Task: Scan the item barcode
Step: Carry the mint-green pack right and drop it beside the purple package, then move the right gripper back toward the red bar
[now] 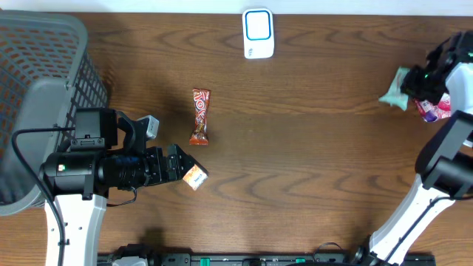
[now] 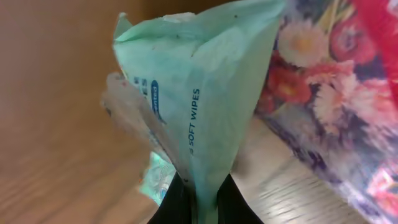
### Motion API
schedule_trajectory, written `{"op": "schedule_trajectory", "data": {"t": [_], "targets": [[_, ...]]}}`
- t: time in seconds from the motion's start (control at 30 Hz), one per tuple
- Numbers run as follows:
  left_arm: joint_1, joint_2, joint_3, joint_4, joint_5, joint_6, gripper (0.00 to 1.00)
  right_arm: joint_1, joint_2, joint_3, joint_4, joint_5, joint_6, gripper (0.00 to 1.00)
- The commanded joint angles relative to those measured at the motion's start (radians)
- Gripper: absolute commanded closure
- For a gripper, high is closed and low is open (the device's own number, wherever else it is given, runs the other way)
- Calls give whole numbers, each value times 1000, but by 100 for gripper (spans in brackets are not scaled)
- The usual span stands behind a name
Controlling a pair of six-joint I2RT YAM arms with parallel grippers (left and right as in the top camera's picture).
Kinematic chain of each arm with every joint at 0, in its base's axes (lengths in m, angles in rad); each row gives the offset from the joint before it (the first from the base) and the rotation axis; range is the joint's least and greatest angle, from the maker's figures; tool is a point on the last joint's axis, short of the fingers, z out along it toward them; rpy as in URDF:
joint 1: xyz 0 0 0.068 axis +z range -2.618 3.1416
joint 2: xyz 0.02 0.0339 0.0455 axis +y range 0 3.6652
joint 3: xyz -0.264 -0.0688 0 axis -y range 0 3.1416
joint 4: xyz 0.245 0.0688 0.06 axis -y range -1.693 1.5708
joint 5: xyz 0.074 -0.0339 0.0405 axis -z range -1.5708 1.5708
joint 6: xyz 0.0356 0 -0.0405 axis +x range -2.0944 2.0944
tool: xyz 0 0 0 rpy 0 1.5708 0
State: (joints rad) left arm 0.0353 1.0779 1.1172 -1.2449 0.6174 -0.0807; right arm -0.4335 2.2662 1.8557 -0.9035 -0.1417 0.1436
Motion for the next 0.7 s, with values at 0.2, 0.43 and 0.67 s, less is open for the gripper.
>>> {"op": "schedule_trajectory", "data": {"t": [0.2,0.43,0.67], "targets": [[-4,0,-3,0,-10,9,2,-30,-40,72,-75,203,-18,23],[-4,0,-3,0,-10,10,2,23,-108,235,-177,-19,-19,9],[-4,0,-3,0,-10,9,2,111,-222,296,-218,-294,-18,1]]}}
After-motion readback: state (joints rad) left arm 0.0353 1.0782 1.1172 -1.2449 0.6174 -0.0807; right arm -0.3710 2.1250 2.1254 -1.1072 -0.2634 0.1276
